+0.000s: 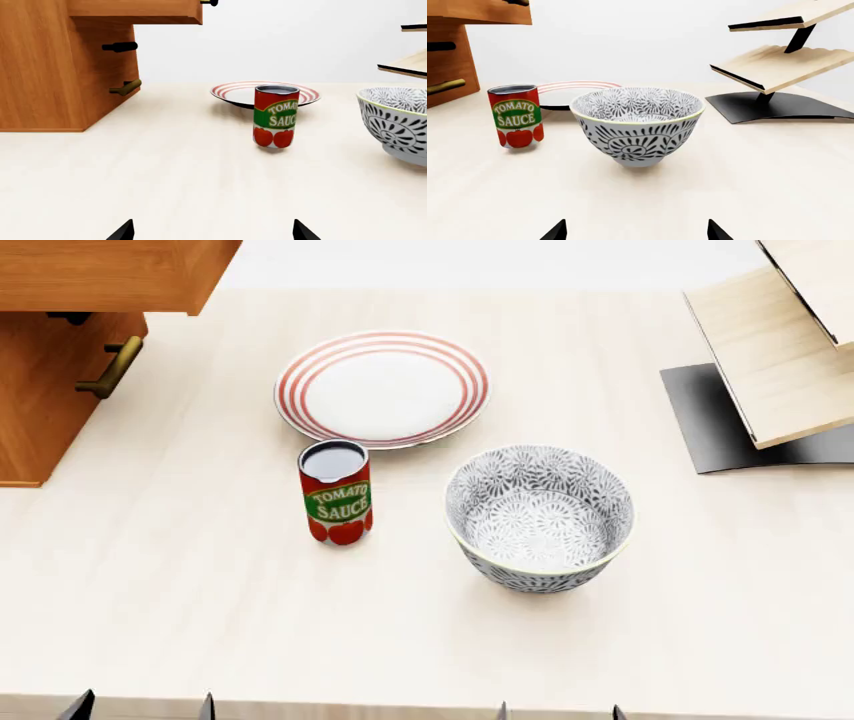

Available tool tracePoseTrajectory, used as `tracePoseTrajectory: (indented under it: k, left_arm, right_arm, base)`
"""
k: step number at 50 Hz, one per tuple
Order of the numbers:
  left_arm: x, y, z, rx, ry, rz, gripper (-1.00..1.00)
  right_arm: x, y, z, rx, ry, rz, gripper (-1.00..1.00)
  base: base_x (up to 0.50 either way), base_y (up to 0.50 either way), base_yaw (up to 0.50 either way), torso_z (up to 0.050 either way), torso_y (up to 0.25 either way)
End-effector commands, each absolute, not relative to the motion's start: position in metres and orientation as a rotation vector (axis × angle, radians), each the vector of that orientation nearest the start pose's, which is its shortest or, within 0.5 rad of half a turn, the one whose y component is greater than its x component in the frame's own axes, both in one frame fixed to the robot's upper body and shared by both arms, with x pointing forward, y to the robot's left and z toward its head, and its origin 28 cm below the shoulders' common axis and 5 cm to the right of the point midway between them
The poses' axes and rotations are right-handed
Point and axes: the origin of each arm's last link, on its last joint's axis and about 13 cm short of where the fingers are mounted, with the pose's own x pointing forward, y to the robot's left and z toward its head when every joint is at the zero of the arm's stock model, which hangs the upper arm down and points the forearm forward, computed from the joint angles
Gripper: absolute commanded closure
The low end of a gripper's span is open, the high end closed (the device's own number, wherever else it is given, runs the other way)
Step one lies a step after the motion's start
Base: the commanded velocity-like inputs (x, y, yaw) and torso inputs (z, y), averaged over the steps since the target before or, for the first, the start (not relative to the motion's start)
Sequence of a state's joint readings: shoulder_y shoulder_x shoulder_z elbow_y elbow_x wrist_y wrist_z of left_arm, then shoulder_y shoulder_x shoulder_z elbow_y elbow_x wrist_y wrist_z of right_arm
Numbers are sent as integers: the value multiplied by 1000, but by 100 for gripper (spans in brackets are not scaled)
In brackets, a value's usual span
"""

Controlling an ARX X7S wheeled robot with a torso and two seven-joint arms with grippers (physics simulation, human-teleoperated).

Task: Close the top drawer of the cabinet.

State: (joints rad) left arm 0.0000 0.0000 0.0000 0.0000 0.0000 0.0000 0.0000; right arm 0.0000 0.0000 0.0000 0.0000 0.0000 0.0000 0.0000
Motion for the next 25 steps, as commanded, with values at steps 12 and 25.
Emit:
tracePoseTrajectory:
  k: [12, 25]
  left_arm:
    - [211, 205, 13, 3, -1, 3, -100]
    - [208, 212, 80, 10, -9, 3, -100]
  right_arm:
    - [211, -96, 14, -2, 0, -4, -100]
    - [212, -104, 67, 22, -17, -10, -100]
  base:
    - [0, 0, 0, 0, 0]
    - [0, 0, 0, 0, 0]
